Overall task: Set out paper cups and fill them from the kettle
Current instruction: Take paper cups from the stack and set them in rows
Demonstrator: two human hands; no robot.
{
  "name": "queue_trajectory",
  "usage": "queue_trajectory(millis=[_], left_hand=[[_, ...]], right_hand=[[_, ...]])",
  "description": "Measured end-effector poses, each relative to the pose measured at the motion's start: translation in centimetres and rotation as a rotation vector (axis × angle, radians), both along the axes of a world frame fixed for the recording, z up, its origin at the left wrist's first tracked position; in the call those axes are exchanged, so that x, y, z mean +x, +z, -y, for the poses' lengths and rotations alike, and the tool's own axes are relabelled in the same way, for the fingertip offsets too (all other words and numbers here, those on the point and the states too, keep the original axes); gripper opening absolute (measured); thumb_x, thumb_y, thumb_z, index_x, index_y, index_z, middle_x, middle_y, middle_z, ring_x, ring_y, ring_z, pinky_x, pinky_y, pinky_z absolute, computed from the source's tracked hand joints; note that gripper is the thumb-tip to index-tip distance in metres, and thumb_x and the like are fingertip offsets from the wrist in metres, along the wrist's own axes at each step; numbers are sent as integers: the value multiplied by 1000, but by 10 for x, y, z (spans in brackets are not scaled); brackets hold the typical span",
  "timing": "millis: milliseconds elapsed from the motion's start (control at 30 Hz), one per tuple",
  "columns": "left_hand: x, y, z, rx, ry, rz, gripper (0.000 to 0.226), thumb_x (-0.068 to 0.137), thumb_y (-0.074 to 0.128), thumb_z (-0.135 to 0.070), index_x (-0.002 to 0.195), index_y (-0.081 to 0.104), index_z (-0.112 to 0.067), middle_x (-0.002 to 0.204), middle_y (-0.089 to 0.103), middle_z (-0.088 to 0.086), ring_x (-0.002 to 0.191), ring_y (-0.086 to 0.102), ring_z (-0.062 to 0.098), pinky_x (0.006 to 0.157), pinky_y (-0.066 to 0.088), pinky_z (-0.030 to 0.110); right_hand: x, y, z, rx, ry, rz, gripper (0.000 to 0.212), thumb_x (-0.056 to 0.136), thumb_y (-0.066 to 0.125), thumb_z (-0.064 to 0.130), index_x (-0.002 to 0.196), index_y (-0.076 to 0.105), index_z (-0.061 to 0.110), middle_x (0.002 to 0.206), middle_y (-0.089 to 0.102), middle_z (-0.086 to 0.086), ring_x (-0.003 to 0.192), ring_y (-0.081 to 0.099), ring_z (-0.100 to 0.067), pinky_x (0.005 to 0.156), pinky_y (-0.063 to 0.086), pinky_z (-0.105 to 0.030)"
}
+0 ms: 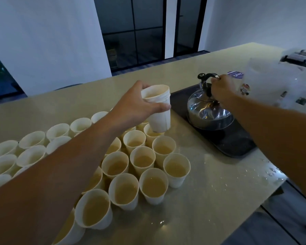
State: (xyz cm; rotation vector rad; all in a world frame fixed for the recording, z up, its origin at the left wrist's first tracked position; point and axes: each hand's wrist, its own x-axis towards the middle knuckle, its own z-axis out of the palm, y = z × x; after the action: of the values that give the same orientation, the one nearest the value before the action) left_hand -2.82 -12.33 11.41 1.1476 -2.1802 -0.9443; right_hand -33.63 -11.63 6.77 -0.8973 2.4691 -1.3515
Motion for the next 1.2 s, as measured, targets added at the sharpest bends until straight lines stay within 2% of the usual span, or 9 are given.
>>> queue_trajectory(millis=[167, 333, 433, 500, 633, 733, 833, 933, 1200], left_hand=[[-18, -10, 5, 0, -12, 11, 70, 78, 77, -49, 135, 39, -36, 124, 46, -12, 107, 55, 17, 87, 57, 36], [-33, -22, 8, 17, -37, 22, 71, 78, 80, -43, 134, 39, -38, 124, 48, -11, 108, 54, 18, 89, 57, 37], [-41, -25, 10, 19, -59, 37, 72, 78, 82, -36, 135, 38, -38, 125, 47, -10, 109, 53, 19, 90, 56, 38], [-47, -27, 13, 12, -72, 53, 73, 77, 82, -33, 135, 38, -37, 125, 46, -9, 109, 52, 18, 90, 54, 37], [-56, -31, 19, 10, -85, 69, 75, 74, 85, -36, 134, 39, -35, 128, 49, -7, 109, 52, 19, 86, 51, 33], [-59, -34, 19, 19, -82, 54, 74, 72, 85, -44, 130, 40, -36, 125, 51, -8, 107, 55, 17, 85, 53, 32], [-63, -41, 14, 32, -88, 20, 71, 72, 82, -52, 127, 40, -39, 119, 52, -11, 102, 57, 15, 81, 59, 32], [-67, -42, 11, 100, -124, -16, 63, 75, 80, -50, 125, 44, -38, 118, 54, -11, 100, 60, 15, 72, 62, 30], [-71, -36, 15, -5, -246, 235, 57, 78, 79, -33, 123, 45, -39, 103, 53, -13, 86, 60, 15, 68, 61, 23]], right_hand=[[-25, -16, -2, 38, -49, -7, 30, 105, 40, 22, 118, 58, 2, 94, 55, -9, 72, 49, -15, 53, 33, -24], [-44, -33, -9, 91, -62, -4, 36, 103, 42, 26, 120, 57, -2, 99, 55, -14, 90, 52, -26, 74, 38, -34], [-38, -30, -16, 201, -85, -168, 43, 98, 49, 35, 130, 50, 6, 126, 53, -16, 115, 50, -33, 93, 41, -42], [-13, -20, -23, 124, -45, -317, 50, 95, 55, 34, 141, 40, 20, 145, 36, -11, 134, 35, -33, 111, 28, -49], [45, -11, -46, -92, 610, -1, 67, 85, 63, 3, 143, 43, 30, 136, 50, 3, 127, 50, -14, 95, 51, -31], [73, -32, -60, -83, 915, 62, 91, 76, 76, 17, 152, 29, 34, 143, 49, 10, 133, 45, -4, 103, 44, -28], [94, -57, -62, -200, 841, 127, 108, 72, 87, 28, 154, 16, 38, 141, 50, 13, 129, 50, -5, 104, 48, -36], [102, -68, -60, -304, 733, 141, 99, 73, 86, 26, 149, 24, 38, 135, 50, 15, 122, 54, -7, 97, 54, -39], [98, -90, -61, -244, 671, 30, 86, 71, 86, 20, 142, 39, 28, 127, 57, 12, 119, 57, -7, 99, 52, -41]])
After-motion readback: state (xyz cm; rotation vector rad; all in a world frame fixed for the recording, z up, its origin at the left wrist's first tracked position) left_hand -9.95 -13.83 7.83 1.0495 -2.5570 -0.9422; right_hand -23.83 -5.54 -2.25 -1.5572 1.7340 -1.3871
